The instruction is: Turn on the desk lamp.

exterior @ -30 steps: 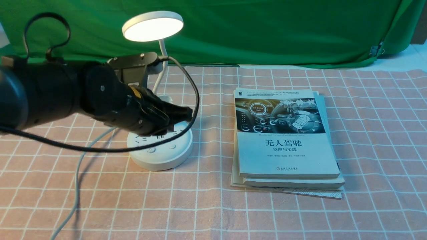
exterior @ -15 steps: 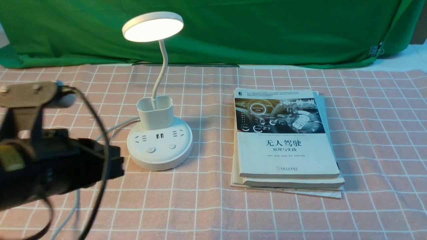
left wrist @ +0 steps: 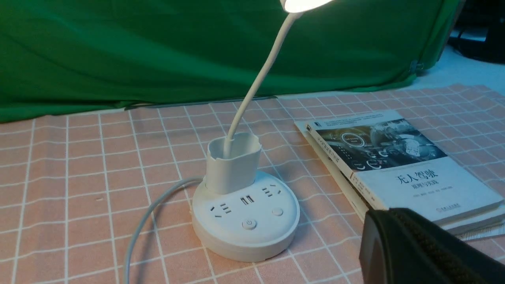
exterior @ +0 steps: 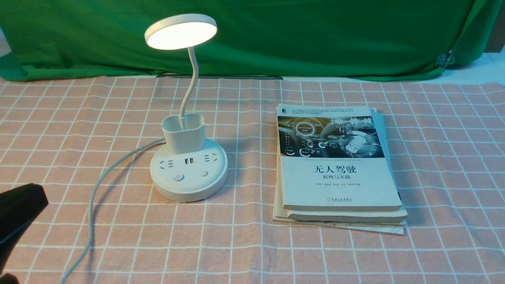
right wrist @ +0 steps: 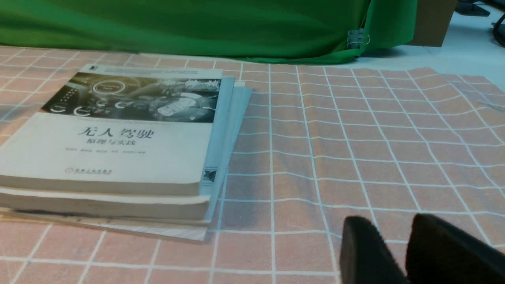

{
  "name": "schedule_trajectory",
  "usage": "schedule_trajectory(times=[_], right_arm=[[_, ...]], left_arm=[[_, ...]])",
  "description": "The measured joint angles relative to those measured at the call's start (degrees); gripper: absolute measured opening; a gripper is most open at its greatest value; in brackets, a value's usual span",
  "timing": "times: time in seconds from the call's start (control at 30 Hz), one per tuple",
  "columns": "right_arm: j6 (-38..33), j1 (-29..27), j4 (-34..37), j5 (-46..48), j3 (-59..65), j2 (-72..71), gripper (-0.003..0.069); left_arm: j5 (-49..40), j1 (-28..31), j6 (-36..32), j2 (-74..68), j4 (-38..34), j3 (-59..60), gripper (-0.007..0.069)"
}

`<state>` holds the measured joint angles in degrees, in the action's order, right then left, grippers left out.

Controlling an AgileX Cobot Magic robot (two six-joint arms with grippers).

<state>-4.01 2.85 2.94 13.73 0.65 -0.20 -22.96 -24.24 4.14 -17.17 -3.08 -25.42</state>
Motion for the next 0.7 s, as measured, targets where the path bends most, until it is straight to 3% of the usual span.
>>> schedule_trajectory(times=[0.33, 0.5, 0.6, 0.7], right_arm=[[0.0, 0.0, 0.0, 0.0, 0.0, 0.0, 0.0238], [0.0, 0.0, 0.0, 0.0, 0.0, 0.0, 0.0238], [0.0, 0.0, 0.0, 0.0, 0.0, 0.0, 0.0238], [0.0, 0.0, 0.0, 0.0, 0.0, 0.0, 0.0238]], left_arm=[[0.0, 0.0, 0.0, 0.1, 0.3, 0.0, 0.0001], [0.1, 0.1, 0.0, 0.4, 9.1, 0.9, 0.0001], [0.9, 2.6, 0.0, 2.2, 12.0, 2.5, 0.0001], [6.5, 9.1, 0.0, 5.7, 11.0, 6.4, 0.0001]])
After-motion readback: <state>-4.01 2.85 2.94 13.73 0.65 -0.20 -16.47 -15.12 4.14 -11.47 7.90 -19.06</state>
